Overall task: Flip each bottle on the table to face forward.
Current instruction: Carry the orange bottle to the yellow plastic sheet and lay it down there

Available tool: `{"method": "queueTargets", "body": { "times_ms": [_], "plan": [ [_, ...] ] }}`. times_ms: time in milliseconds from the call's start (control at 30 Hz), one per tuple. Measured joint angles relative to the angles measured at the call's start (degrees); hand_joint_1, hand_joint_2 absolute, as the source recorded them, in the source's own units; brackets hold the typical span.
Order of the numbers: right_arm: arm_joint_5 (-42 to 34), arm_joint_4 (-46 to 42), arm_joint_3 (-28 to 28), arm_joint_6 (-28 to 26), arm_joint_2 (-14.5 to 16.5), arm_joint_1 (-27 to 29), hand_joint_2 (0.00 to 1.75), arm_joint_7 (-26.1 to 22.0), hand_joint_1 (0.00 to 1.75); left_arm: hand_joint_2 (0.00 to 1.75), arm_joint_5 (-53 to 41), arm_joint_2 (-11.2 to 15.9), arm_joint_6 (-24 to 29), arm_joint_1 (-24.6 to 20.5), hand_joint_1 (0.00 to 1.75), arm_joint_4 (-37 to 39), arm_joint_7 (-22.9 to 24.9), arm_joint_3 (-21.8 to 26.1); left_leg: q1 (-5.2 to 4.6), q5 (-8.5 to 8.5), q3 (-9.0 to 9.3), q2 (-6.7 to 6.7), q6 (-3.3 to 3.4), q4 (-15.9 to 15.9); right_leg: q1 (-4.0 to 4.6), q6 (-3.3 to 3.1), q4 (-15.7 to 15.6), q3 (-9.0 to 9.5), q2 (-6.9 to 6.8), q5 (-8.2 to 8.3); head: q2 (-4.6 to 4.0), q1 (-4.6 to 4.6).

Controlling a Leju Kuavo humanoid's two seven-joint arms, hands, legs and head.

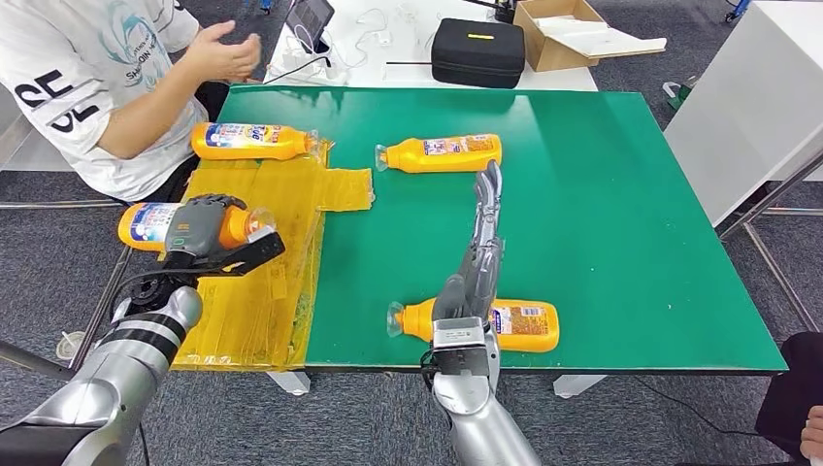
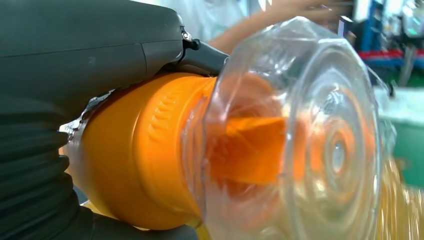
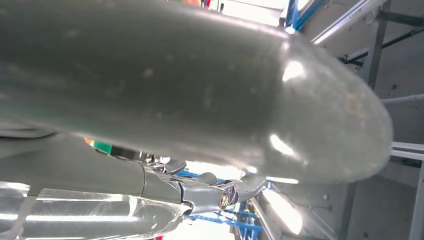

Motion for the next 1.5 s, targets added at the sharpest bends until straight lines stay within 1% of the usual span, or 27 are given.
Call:
{"method": "queueTargets", "body": {
  "times_ms": [233, 367, 500, 733, 767, 800, 867, 900, 933, 1067, 1200, 1500],
  "plan": [
    [-0.9, 0.6, 0.0, 2.2, -0.1, 0.0, 0.00, 0.0, 0.00, 1.75, -3.3, 0.0, -7.8, 0.1, 1.75, 1.7, -0.4, -4.7, 0.00, 0.00, 0.00, 0.01, 0.00, 0.0, 0.00, 0.00, 0.0, 0.00, 0.00, 0.00, 0.00, 0.01],
    [-1.2, 1.2, 0.0, 3.2, -0.1, 0.0, 0.00, 0.0, 0.00, 1.75, -3.6, 0.0, -10.9, 0.1, 1.75, 2.4, -1.2, -6.8, 0.00, 0.00, 0.00, 0.00, 0.00, 0.0, 0.00, 0.00, 0.0, 0.00, 0.00, 0.00, 0.00, 0.00],
    [-1.5, 2.0, 0.0, 4.0, -0.1, -0.1, 0.00, 0.0, 0.00, 1.75, -3.8, 0.0, -12.3, 0.2, 1.75, 3.0, -1.5, -8.4, 0.00, 0.00, 0.00, 0.00, 0.00, 0.0, 0.00, 0.00, 0.0, 0.00, 0.00, 0.00, 0.00, -0.01],
    [-1.6, 3.0, 0.0, 4.1, 0.0, -0.2, 0.00, 0.0, 0.00, 1.75, -3.8, -0.1, -12.5, 0.3, 1.74, 3.6, -1.7, -9.6, 0.00, 0.00, 0.00, 0.00, 0.00, 0.0, 0.00, 0.00, 0.0, 0.01, 0.00, 0.00, 0.00, 0.01],
    [-1.6, 3.1, 0.0, 4.1, 0.0, -0.3, 0.00, 0.0, 0.00, 1.75, -3.7, -0.1, -12.7, 0.3, 1.49, 3.6, -1.8, -9.7, 0.00, 0.00, 0.00, 0.00, 0.00, 0.0, 0.00, 0.00, 0.0, 0.01, 0.00, 0.00, 0.00, 0.01],
    [-1.6, 3.2, 0.0, 4.2, 0.0, -0.3, 0.00, 0.0, 0.00, 1.75, -3.5, -0.1, -12.9, 0.3, 1.05, 3.6, -1.8, -9.7, 0.00, 0.00, 0.00, 0.00, 0.00, 0.0, 0.00, 0.00, 0.0, 0.01, 0.00, 0.00, 0.00, 0.00],
    [-1.6, 3.4, 0.0, 4.4, 0.1, -0.3, 0.00, 0.0, 0.00, 0.87, -3.0, -0.1, -13.1, 0.4, 0.18, 3.6, -1.8, -9.7, 0.00, 0.00, 0.00, 0.00, 0.00, 0.0, 0.00, 0.00, 0.0, 0.01, 0.00, 0.00, 0.00, 0.00],
    [-1.6, 3.5, 0.0, 4.6, 0.1, -0.3, 0.00, 0.0, 0.00, 0.44, -2.9, -0.1, -13.1, 0.4, 0.00, 3.6, -1.5, -9.8, 0.00, 0.00, 0.00, 0.01, 0.00, 0.0, 0.00, 0.00, 0.0, 0.01, 0.00, 0.00, 0.00, -0.01],
    [-1.6, 3.6, 0.0, 4.7, 0.2, -0.4, 0.00, 0.0, 0.00, 0.00, -2.7, -0.2, -13.0, 0.5, 0.00, 3.7, -1.2, -9.8, 0.00, 0.00, 0.00, 0.01, 0.00, 0.0, 0.00, 0.00, 0.0, 0.01, 0.00, 0.00, 0.00, 0.00],
    [-1.6, 4.0, 0.0, 5.1, 0.3, -0.4, 0.00, 0.0, 0.00, 0.00, -0.1, -0.4, -13.8, 1.1, 0.00, 3.7, -0.9, -10.0, 0.00, 0.00, 0.00, 0.00, 0.00, 0.0, 0.00, 0.00, 0.0, 0.01, 0.00, 0.00, 0.00, -0.01],
    [-1.4, 4.5, 0.0, 5.4, 0.5, -0.4, 0.00, 0.0, 0.00, 0.00, 2.4, -0.5, -16.5, 1.2, 0.00, 3.7, -1.3, -10.0, 0.00, 0.00, 0.00, -0.01, 0.00, 0.0, 0.00, 0.00, 0.0, 0.02, 0.00, 0.00, 0.01, -0.01],
    [-1.3, 5.8, 0.0, 5.6, 0.6, -0.7, 0.00, 0.0, 0.00, 0.00, 9.0, -0.3, -22.7, 0.4, 0.00, 3.6, -4.9, -9.2, 0.00, 0.01, 0.12, -0.08, 0.01, 0.0, -0.01, 0.00, 0.0, 0.18, -0.08, 0.00, 0.00, -0.02]
  ]
}}
